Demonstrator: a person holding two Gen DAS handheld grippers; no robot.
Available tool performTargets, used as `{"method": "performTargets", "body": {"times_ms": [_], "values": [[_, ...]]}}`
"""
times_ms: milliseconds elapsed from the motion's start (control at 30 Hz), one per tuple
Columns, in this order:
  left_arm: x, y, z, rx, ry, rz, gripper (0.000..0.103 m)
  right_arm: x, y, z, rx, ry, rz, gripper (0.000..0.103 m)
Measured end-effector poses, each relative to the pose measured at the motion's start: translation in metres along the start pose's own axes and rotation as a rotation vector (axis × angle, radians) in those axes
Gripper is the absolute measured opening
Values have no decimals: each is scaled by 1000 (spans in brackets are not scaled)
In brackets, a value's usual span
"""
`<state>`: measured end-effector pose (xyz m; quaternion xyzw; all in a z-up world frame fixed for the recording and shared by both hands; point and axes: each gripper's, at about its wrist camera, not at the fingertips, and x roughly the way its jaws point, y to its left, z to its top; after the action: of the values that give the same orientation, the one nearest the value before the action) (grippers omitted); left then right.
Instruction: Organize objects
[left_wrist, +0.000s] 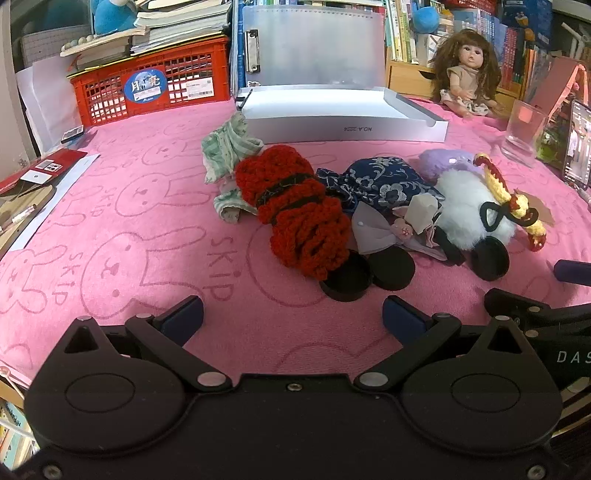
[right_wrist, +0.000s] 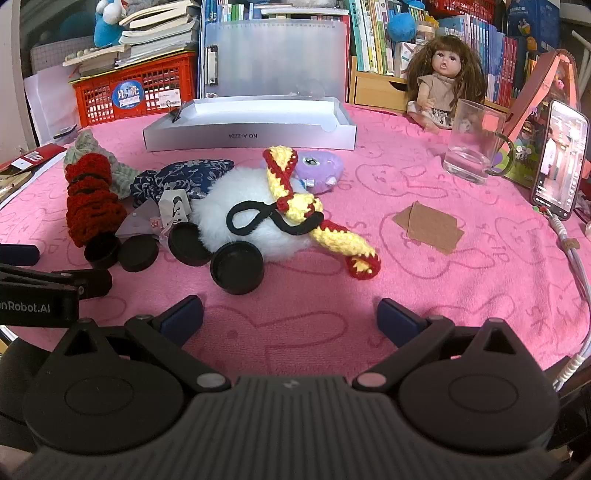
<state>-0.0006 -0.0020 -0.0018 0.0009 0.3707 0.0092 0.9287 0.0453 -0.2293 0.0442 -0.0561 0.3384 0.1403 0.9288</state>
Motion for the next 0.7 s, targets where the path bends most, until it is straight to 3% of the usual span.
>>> {"method": "performTargets", "body": {"times_ms": [700], "values": [[2,2,2,19,7,-15,103,1,0,2,-1,14,0,103]]}}
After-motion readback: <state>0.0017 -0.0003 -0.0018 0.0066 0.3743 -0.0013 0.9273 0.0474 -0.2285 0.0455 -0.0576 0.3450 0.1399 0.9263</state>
